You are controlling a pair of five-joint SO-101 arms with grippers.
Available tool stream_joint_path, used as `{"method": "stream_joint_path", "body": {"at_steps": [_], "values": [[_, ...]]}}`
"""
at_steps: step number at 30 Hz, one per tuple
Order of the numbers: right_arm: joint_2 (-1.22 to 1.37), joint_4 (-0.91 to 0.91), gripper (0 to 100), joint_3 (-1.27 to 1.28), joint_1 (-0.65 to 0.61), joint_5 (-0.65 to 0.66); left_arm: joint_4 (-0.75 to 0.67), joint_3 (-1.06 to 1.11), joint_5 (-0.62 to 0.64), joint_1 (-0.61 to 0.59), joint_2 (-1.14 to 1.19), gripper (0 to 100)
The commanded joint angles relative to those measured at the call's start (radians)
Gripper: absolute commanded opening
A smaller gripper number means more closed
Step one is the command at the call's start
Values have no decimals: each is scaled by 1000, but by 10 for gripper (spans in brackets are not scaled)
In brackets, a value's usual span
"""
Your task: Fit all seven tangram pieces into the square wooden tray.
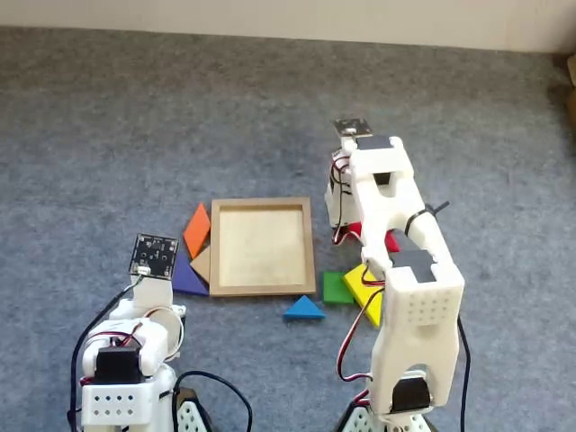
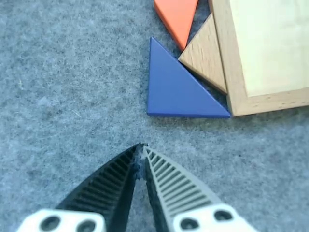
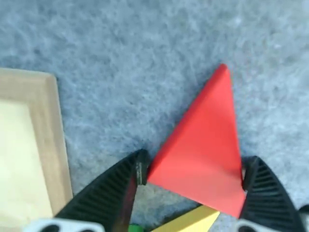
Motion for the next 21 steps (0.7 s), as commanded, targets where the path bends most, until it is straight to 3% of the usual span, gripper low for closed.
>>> {"method": "stream_joint_path", "body": {"at_steps": [1, 5, 21], "values": [[-10, 30, 298, -38, 12, -11, 6, 19, 5, 18, -51, 5], [-12, 50, 245, -39, 12, -11, 6, 19, 5, 18, -51, 5], [-15, 93, 249, -105, 10, 3, 6, 19, 5, 18, -51, 5]]}}
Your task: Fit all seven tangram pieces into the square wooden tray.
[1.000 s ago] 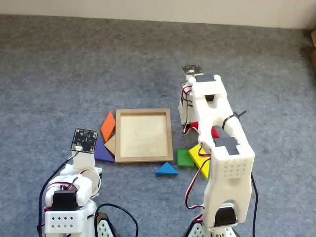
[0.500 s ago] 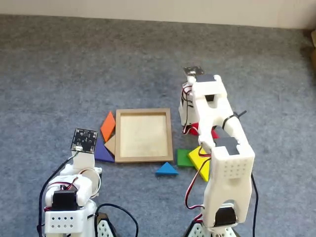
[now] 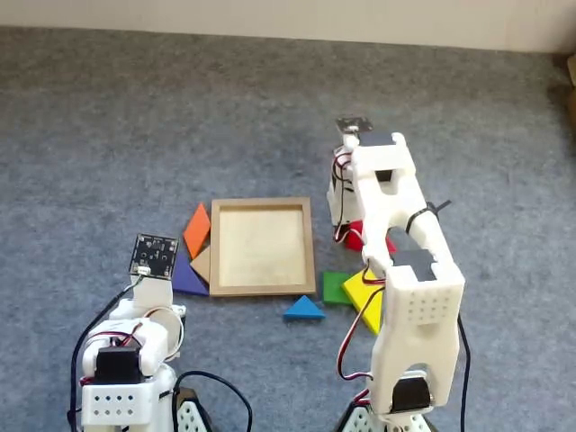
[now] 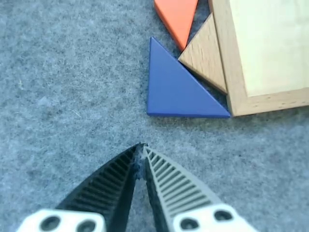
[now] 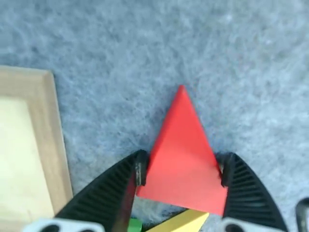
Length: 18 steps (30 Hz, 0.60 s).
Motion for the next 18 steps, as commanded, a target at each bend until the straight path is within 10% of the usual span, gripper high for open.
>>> {"method": "stream_joint_path", "body": {"at_steps": [1, 18], "values": [[-24, 56, 274, -61, -1, 23, 6, 19, 5, 18, -51, 5], [-96, 73, 382, 38, -56, 109, 6, 19, 5, 18, -51, 5]]}}
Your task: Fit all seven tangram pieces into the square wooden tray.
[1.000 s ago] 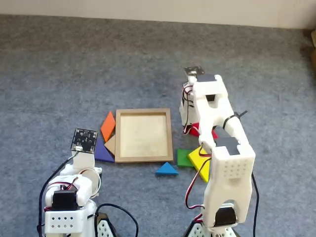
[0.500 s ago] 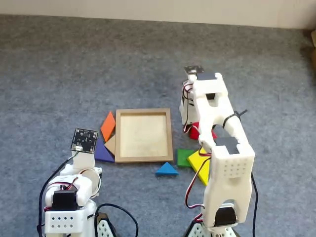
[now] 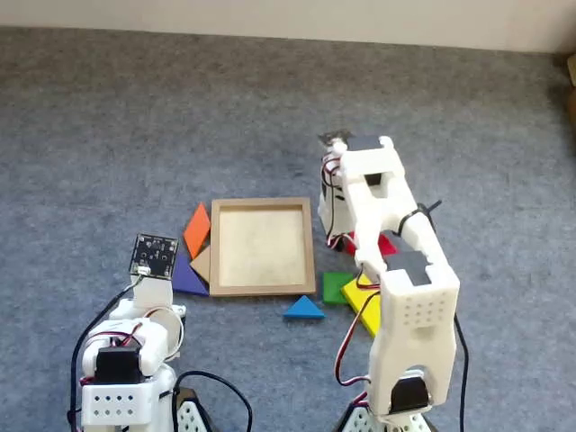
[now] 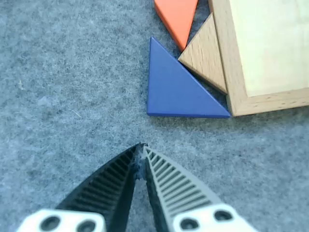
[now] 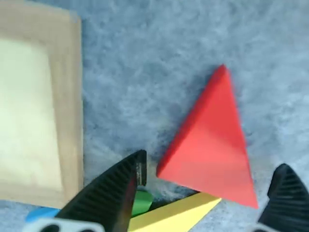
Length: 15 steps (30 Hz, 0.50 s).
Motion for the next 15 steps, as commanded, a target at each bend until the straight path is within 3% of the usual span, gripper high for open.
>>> {"method": "stream_joint_path", "body": {"at_steps": [1, 15], "values": [[-68, 2, 382, -12, -1, 37, 6, 19, 5, 18, -51, 5], [45, 8, 343, -59, 36, 63, 6, 19, 5, 18, -51, 5]]}}
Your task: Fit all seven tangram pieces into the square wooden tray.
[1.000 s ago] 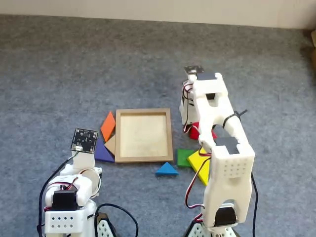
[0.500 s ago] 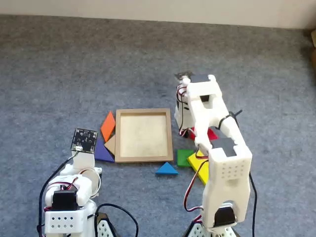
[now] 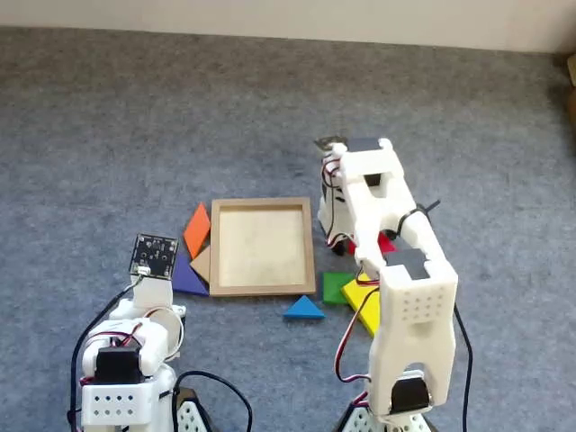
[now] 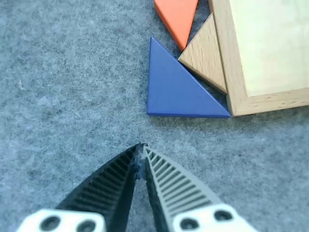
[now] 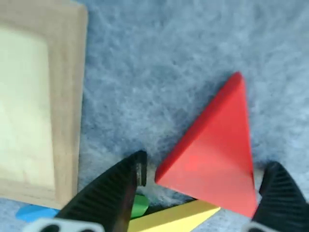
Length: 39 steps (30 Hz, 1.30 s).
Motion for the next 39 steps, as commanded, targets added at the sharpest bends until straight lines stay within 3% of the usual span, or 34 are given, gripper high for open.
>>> {"method": "stream_joint_path", "body": {"at_steps": [1, 8, 32, 39], "values": [[-15, 15, 343, -44, 27, 9, 6, 19, 5, 18, -51, 5], [-15, 56, 343, -44, 48, 71, 6, 19, 5, 18, -51, 5], [-13, -31, 337, -44, 65, 9, 6, 19, 5, 18, -51, 5], [-12, -67, 227, -38, 67, 9, 6, 19, 5, 18, -51, 5]]}}
